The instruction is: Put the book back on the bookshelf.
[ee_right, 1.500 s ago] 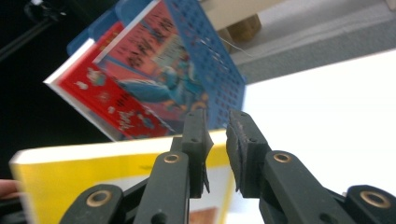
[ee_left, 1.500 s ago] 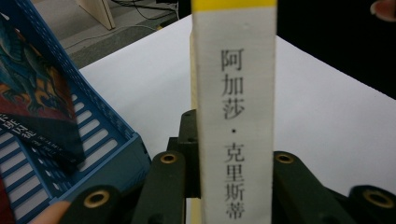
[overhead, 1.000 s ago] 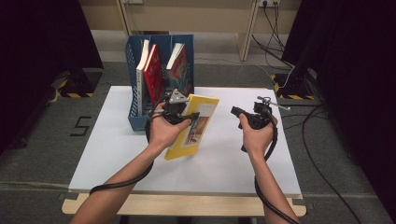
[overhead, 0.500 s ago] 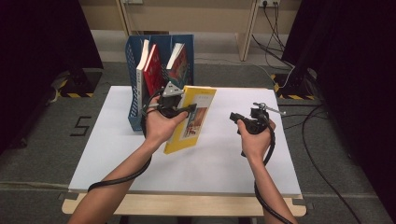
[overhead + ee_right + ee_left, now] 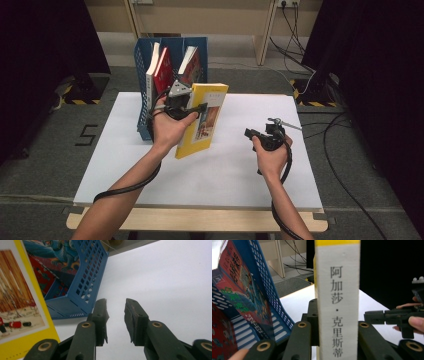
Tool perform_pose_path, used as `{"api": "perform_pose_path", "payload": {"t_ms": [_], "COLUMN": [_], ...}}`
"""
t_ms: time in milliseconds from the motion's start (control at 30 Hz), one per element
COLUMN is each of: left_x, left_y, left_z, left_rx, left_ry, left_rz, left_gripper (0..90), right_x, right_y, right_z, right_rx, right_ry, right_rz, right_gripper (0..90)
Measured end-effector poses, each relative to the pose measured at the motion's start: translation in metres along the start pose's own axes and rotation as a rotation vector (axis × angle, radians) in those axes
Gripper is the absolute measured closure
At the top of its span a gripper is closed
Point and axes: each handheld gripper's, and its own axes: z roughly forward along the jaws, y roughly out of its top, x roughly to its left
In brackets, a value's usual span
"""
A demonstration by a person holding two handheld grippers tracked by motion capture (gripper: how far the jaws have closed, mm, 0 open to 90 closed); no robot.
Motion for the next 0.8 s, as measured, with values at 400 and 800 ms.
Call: {"api": "perform_pose_path", "payload": {"t_ms": [400,800], "left_x": [0.005,0.011], "left_y": [0.005,0.012], "left_z": [-0.002,-0.007], "left_rx": [-0.019,-0.051], "left_ry": [0.022,0.040], "left_rz": [-0.010,-0.026], "left_gripper": [75.4,75.4], "right_x": [-0.006,-0.009], "right_y": [-0.021,-0.034], "right_z": [0.005,0.005], "right_rx": [0.013,-0.004], "right_ry": [-0.008,-0.031], "right_rz": [-0.014,-0.075], "right_gripper": [69.3,66.8]}}
